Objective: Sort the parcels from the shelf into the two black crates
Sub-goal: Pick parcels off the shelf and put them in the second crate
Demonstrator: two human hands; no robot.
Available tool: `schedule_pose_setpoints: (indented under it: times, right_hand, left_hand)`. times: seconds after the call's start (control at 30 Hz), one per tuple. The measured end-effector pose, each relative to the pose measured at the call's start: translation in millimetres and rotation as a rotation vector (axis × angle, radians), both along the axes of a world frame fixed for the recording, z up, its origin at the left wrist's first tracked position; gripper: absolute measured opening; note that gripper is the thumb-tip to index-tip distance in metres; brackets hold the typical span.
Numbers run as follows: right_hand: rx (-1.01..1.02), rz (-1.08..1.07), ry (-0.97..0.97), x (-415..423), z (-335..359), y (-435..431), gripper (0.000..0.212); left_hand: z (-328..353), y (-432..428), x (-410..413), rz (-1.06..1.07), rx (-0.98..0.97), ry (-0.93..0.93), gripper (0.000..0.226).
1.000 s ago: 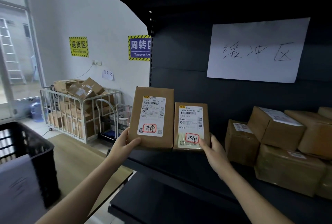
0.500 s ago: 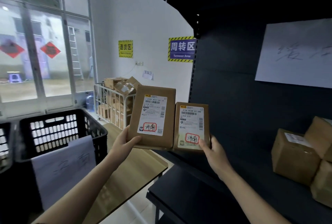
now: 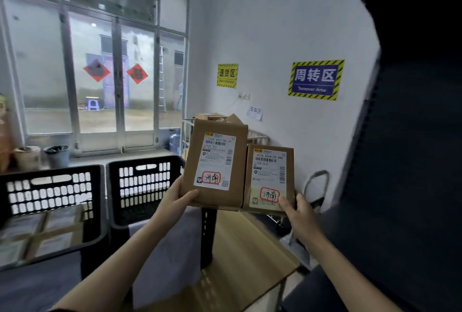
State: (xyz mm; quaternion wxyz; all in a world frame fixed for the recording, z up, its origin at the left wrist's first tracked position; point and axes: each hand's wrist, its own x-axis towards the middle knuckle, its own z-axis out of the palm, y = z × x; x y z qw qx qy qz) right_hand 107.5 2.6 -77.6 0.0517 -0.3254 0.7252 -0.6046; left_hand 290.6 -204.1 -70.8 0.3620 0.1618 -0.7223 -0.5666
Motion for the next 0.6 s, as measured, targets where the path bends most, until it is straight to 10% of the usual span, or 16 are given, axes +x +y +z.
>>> schedule_pose_setpoints:
  times: [0.6]
  right_hand:
    - [-0.006,0.179,-0.111,-5,-15,-246,0.036]
  left_hand:
    - [-28,-211,31,0.116,0.068,-0.078,0.058]
